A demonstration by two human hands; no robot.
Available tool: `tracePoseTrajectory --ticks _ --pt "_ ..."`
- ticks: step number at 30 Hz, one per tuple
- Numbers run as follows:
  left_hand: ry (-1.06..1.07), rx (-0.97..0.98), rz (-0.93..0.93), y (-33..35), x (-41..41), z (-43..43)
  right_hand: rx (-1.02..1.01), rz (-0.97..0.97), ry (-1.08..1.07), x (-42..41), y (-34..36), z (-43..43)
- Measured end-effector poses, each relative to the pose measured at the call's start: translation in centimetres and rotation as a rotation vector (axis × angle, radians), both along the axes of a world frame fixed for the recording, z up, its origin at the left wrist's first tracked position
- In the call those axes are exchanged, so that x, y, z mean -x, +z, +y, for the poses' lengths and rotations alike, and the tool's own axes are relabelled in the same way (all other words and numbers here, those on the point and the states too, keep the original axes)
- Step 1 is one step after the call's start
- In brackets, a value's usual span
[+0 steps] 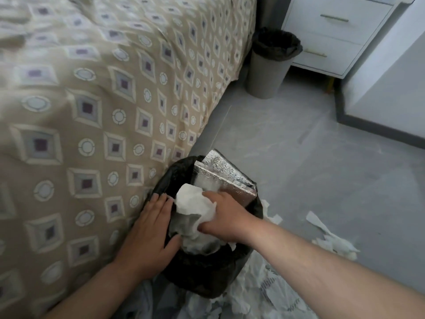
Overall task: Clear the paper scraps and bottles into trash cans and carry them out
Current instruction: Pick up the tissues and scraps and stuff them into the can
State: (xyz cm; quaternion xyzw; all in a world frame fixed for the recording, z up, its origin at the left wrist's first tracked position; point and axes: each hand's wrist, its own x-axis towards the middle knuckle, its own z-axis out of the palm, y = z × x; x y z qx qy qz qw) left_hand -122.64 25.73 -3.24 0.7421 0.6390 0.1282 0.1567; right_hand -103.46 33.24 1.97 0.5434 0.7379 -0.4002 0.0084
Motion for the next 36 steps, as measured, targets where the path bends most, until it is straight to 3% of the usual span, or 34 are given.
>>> tracePoseTrajectory --ticks 9,14,18,21,25,29,32,36 --pt "0.018 0.018 -0.099 -0.4 1.0 -0.5 0.143 -0.175 0.090 1.3 -4.2 -0.1" --pt "0.005 -0.033 -0.203 1.9 0.5 -0.4 -0.010 -0.077 0.182 0.8 -0.2 -1.1" --pt "-0.192 -0.150 -0.245 6.9 -2.7 0.6 -0.109 0.080 0.076 -4.6 6.7 -2.7" --pt "-0.483 -0.161 -0.173 11.0 -7.4 1.2 -0.149 0.036 -0.059 -12.0 9.3 -4.2" --pt "-0.718 -0.016 -0.136 11.8 -14.5 0.4 -0.028 -0.062 -0.361 -22.2 7.3 -7.5" --pt "-0.815 0.254 0.001 6.3 -20.3 -1.5 0.146 -0.118 -0.509 -29.5 2.2 -11.1" --pt "-0.731 0.469 0.159 0.5 -23.9 -2.6 0.234 -0.270 -0.462 -33.1 -0.7 -12.6" --pt "-0.479 0.505 0.231 -5.4 -27.3 -3.2 0.321 -0.347 -0.456 -35.3 -4.2 -13.6"
